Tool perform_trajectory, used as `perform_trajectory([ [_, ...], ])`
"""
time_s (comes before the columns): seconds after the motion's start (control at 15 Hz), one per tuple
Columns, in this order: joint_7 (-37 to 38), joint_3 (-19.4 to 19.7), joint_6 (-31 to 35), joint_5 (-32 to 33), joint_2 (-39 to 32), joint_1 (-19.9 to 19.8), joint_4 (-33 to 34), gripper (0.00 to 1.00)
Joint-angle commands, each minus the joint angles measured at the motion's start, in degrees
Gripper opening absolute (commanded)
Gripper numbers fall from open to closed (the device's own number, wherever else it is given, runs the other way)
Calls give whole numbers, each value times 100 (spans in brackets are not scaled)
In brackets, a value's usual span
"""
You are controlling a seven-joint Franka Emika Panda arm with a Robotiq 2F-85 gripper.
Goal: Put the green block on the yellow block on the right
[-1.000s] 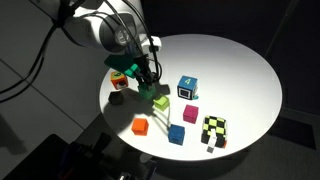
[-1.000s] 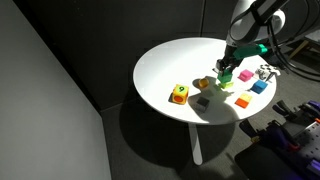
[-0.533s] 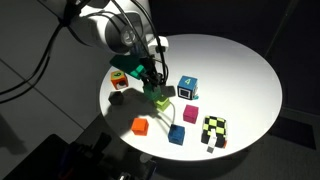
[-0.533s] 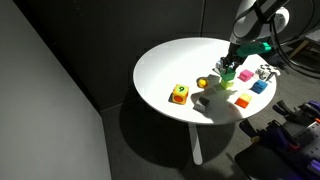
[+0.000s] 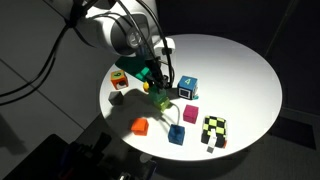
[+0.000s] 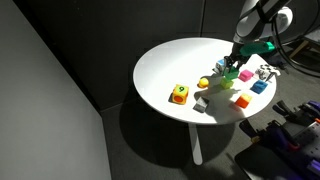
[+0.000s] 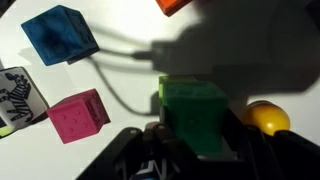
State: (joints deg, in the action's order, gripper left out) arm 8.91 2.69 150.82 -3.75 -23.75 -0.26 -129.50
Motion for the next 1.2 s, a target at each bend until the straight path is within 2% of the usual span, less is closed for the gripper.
perform_trajectory([
  [0.0, -3, 37, 97, 0, -102, -20, 114, 27],
  [0.93, -103, -113, 329, -142, -463, -77, 292, 27],
  [1.13, -99, -118, 345, -123, -506, -69, 304, 51],
])
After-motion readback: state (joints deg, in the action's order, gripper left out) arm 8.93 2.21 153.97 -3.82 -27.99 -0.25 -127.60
